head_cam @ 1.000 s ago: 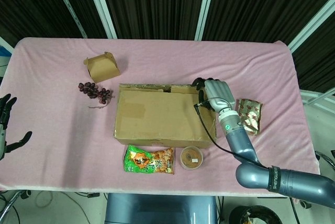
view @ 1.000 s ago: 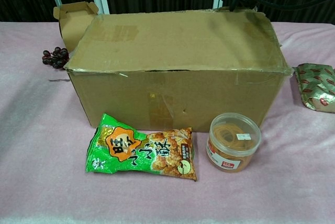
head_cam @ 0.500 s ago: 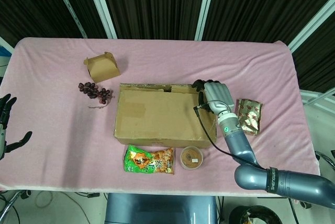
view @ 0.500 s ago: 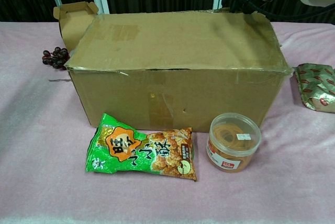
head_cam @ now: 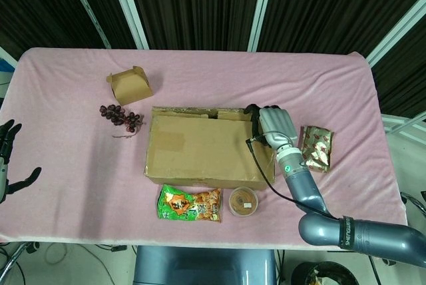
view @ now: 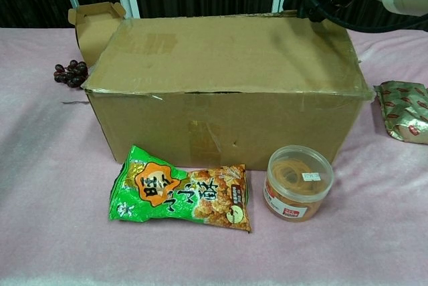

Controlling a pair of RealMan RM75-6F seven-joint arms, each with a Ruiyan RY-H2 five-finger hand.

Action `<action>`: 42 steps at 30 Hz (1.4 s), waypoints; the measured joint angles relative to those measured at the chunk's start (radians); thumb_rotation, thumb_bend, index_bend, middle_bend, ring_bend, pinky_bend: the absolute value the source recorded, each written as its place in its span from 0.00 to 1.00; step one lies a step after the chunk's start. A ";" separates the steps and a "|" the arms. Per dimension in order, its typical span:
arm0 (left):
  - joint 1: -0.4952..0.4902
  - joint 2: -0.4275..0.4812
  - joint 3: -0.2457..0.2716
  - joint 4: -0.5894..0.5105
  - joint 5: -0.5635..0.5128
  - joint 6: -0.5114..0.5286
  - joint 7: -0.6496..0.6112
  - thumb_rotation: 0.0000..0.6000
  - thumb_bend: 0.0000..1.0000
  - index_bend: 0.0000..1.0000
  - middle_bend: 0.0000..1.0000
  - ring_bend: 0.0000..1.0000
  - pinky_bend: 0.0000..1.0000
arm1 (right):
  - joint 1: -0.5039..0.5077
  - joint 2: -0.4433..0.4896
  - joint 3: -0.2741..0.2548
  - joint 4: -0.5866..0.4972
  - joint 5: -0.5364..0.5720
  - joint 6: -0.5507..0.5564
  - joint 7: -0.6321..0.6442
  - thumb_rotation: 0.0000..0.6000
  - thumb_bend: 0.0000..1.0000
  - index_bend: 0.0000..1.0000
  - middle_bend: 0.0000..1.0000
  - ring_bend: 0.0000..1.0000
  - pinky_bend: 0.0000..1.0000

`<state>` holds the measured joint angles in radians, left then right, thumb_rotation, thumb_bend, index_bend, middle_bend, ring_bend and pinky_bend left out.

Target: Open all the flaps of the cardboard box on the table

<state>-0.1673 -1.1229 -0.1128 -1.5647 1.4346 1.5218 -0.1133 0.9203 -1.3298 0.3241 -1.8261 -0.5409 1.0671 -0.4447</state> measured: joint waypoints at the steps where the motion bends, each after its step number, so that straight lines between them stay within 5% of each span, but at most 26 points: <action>1: 0.000 0.000 -0.001 -0.001 0.000 -0.001 -0.001 1.00 0.21 0.00 0.00 0.00 0.00 | -0.001 -0.002 -0.002 0.000 0.000 0.001 0.001 1.00 0.78 0.33 0.48 0.39 0.37; 16: 0.003 0.006 -0.007 -0.008 -0.003 -0.011 -0.012 1.00 0.21 0.00 0.00 0.00 0.00 | 0.003 0.005 0.032 -0.027 -0.029 0.025 0.030 1.00 0.78 0.26 0.54 0.55 0.55; 42: 0.006 0.004 -0.012 -0.008 0.005 -0.013 -0.009 1.00 0.21 0.00 0.00 0.00 0.00 | 0.007 0.118 0.177 -0.261 0.133 0.053 0.143 1.00 0.79 0.19 0.50 0.56 0.57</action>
<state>-0.1616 -1.1189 -0.1246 -1.5729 1.4400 1.5089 -0.1224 0.9272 -1.2121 0.5011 -2.0876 -0.4076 1.1204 -0.3018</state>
